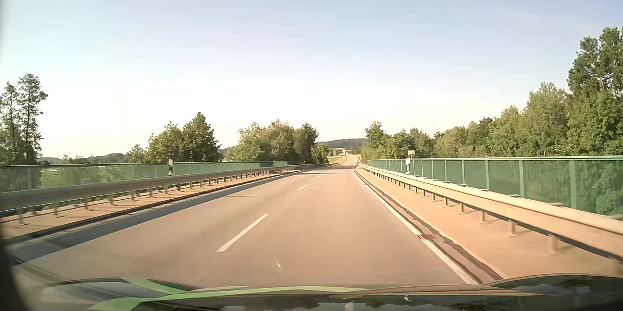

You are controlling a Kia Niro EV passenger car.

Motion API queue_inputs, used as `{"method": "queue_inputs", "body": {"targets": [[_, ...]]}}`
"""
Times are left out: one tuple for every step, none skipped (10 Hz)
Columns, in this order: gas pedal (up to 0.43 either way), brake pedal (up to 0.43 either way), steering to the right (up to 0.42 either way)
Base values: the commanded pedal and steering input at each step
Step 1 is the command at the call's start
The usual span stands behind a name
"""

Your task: Follow the waypoints while adhering to traffic rules and regulations

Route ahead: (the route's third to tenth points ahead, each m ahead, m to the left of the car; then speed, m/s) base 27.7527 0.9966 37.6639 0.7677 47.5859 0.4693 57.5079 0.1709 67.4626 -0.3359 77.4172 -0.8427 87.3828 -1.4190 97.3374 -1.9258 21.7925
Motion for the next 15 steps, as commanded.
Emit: {"method": "queue_inputs", "body": {"targets": [[0.177,0.0,0.0],[0.177,0.0,0.0],[0.177,0.0,0.001],[0.177,0.0,0.001],[0.177,0.0,0.001],[0.177,0.0,0.001],[0.169,0.0,0.001],[0.169,0.0,0.002],[0.169,0.0,0.001],[0.177,0.0,0.001],[0.197,0.0,0.001],[0.22,0.0,0.001],[0.22,0.0,0.001],[0.22,0.0,0.001],[0.22,0.0,0.002]]}}
